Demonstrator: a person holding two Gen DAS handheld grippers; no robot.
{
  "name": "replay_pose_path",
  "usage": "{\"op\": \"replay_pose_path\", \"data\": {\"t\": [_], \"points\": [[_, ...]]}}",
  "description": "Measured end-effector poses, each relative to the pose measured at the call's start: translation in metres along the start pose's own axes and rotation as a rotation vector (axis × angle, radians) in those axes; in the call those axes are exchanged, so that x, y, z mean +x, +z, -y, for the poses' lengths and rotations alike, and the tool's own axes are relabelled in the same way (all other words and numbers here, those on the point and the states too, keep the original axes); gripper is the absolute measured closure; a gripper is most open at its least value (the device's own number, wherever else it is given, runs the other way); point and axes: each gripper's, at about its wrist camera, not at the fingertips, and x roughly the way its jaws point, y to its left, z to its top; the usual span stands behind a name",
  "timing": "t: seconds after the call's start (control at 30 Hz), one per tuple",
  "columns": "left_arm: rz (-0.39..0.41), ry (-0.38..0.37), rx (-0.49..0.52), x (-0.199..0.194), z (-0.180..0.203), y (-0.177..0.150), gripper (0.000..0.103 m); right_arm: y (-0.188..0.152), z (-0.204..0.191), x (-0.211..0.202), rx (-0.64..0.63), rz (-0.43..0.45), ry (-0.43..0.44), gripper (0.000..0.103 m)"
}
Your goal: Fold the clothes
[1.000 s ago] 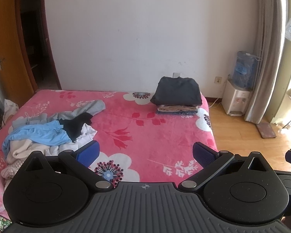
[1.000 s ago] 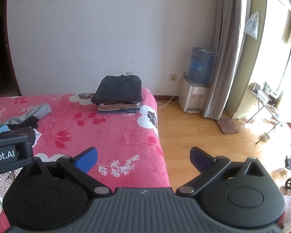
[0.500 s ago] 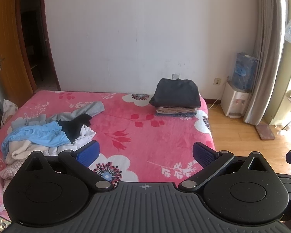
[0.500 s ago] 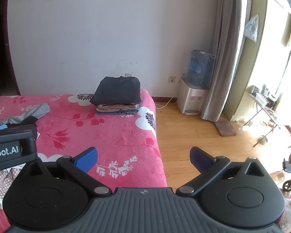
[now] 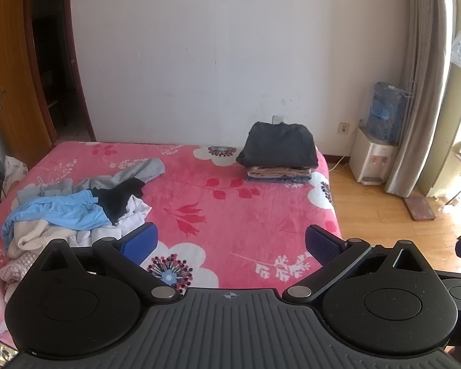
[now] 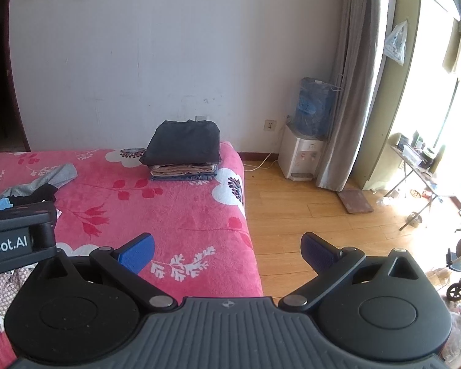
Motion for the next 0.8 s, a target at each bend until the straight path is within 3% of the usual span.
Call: {"op": "replay_pose_path", "data": {"t": [0.8], "points": [[0.002,0.011,0.015,-0.0007,0.0037,-0.0021,0.0,-0.0041,0.0018,0.0019,0.006,-0.01,0.008,0.0]]}}
